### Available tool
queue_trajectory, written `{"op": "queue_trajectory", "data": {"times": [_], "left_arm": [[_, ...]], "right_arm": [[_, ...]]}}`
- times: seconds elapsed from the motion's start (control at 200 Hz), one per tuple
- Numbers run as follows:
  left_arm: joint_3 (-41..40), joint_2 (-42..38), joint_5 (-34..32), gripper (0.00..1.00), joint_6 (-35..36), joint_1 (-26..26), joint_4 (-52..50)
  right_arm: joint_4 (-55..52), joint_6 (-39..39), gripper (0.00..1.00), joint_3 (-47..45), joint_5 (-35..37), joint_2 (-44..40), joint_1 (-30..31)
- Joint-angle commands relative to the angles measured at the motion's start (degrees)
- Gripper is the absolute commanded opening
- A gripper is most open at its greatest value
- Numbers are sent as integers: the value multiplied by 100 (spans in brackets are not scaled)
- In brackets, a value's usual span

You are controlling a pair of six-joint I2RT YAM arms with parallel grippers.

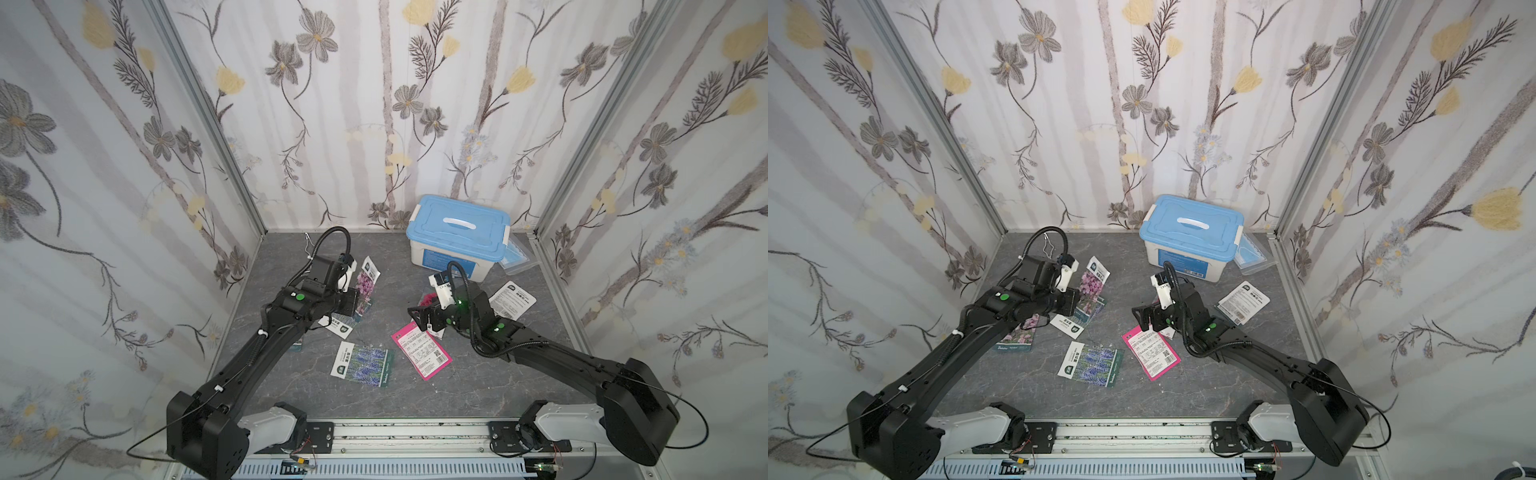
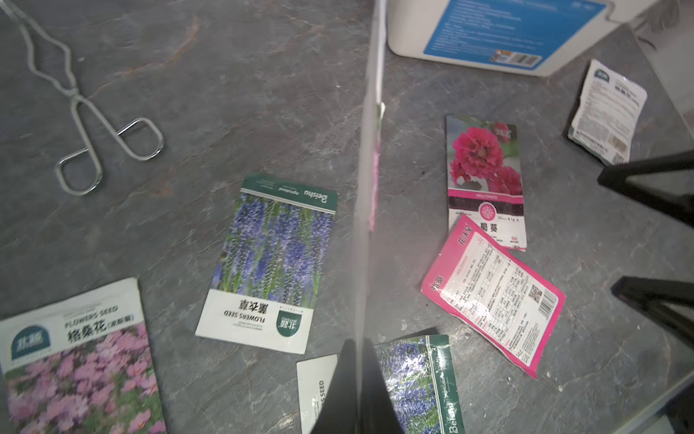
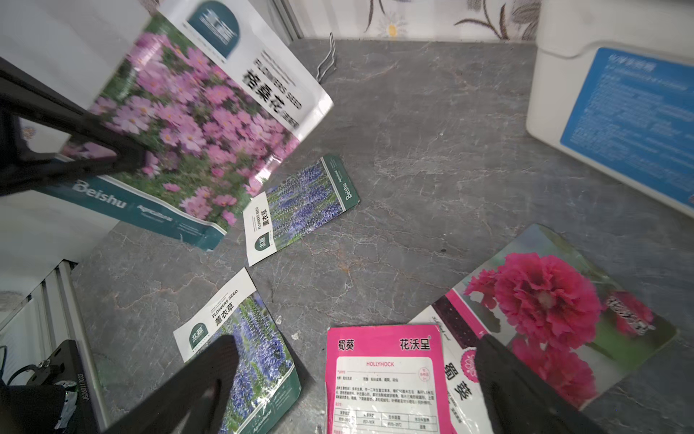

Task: Arrange the seed packets in a row
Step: Move the seed packets from the center of the board.

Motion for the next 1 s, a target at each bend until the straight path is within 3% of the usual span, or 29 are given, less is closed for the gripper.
{"op": "queue_trajectory", "data": {"times": [0.0,0.195,0.485,0.774,0.994], "left_arm": [[-170,-403,-544,0,-838,397,-460],[-446,-972,-543,0,-1206,1382,-805],[-943,-1746,-296,0,-1833,2479,-415],[-1140,-1675,54,0,-2080,2671,-43],[-1368,-1646,191,0,-2248,2670,236]], "right_arm": [[666,294,99,441,-191,713,431],[603,218,99,1718,-148,2308,1214],[-229,-154,99,4007,-247,4356,1636],[-1033,-196,99,5534,-546,5638,1640],[-1152,-114,99,5600,-670,5875,1576]]}}
